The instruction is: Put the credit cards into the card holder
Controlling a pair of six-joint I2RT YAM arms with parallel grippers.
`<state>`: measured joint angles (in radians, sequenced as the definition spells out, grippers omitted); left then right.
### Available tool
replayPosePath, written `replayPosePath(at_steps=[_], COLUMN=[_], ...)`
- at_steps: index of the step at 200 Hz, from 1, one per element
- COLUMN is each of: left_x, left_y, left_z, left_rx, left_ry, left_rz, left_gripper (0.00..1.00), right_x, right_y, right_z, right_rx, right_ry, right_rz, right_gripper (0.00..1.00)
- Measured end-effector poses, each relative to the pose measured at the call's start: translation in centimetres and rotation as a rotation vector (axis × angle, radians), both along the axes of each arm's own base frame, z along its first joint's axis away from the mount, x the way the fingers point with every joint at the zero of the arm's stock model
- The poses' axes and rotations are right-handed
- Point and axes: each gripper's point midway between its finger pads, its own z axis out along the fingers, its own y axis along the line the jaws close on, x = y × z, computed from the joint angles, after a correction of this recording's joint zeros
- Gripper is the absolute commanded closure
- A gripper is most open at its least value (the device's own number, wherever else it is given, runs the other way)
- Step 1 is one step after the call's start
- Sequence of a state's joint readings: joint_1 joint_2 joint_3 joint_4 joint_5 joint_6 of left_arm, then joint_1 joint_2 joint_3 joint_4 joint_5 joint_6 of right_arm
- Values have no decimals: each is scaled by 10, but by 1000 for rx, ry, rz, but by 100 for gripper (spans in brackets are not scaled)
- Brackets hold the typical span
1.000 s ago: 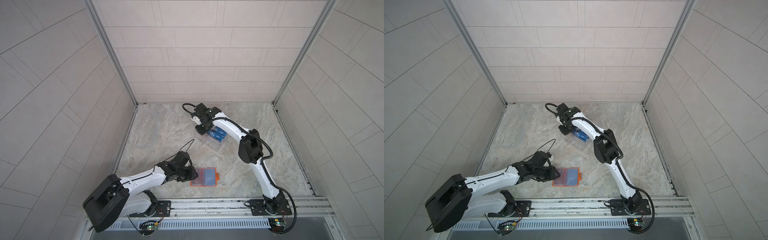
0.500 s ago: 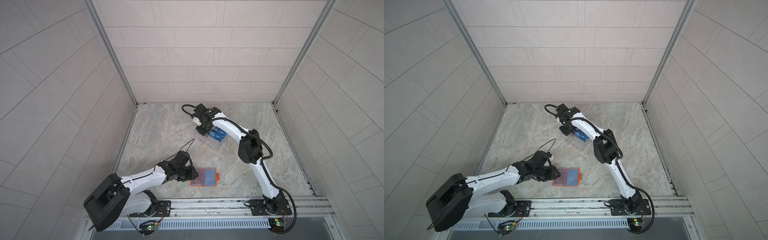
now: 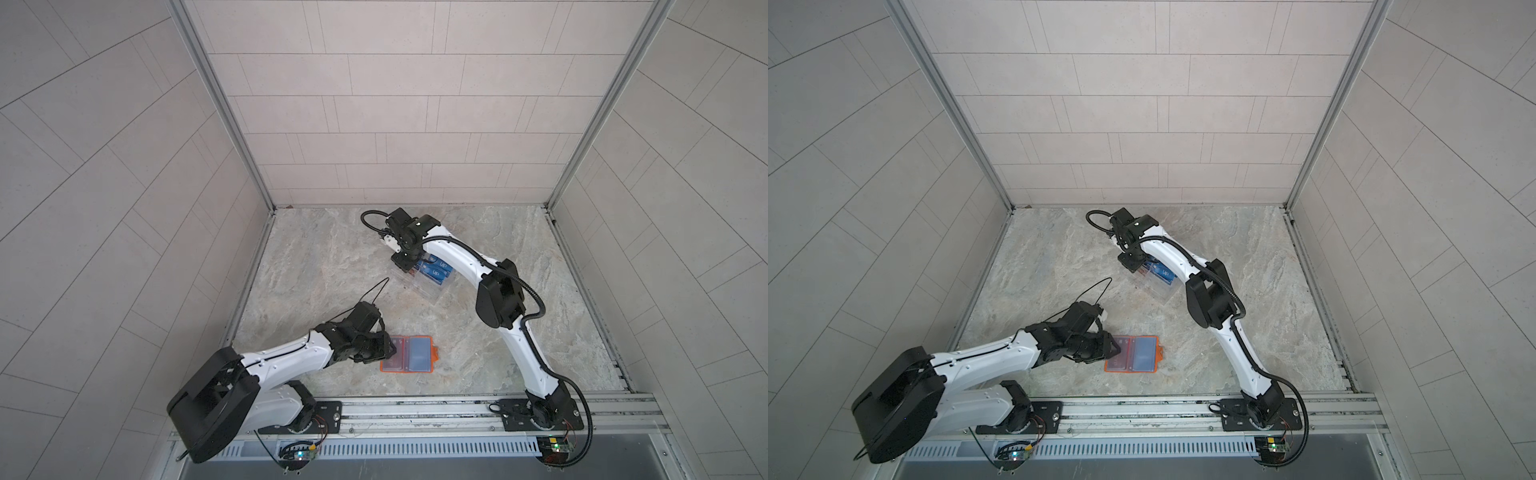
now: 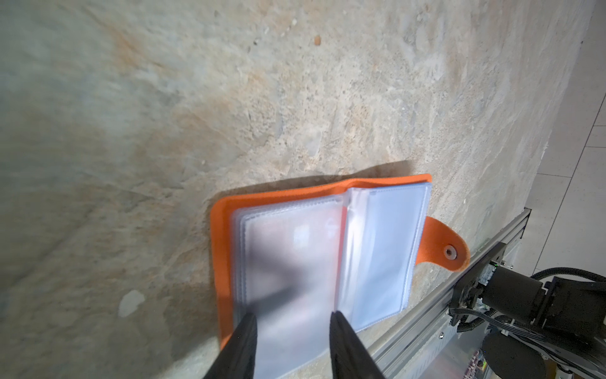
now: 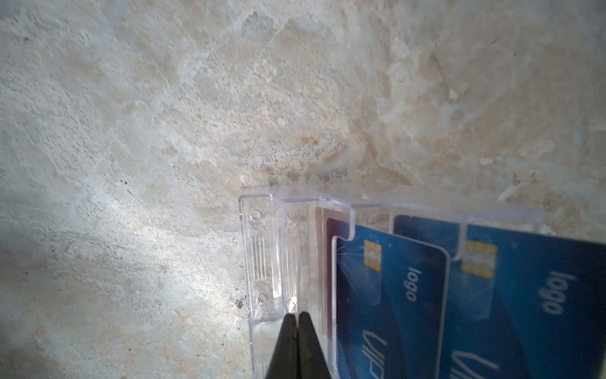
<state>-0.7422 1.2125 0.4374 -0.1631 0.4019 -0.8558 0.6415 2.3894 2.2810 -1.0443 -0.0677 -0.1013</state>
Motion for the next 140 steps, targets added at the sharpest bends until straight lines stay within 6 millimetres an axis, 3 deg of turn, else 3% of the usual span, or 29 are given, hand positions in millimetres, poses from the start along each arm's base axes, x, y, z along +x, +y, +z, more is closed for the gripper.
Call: replayPosePath(at_steps=[58, 140], left_x=[0, 0], left_y=[4, 9], left_z=[0, 0], left_rx=[18, 36], left_ry=[-4, -12], left_rz=[9, 21], left_gripper=[58, 58], right_x=[-2, 1], right_y=[2, -3], right_z=[5, 40], right_rx=[14, 97], right_ry=[1, -18], right_rz=[14, 2], right_gripper=[100, 100])
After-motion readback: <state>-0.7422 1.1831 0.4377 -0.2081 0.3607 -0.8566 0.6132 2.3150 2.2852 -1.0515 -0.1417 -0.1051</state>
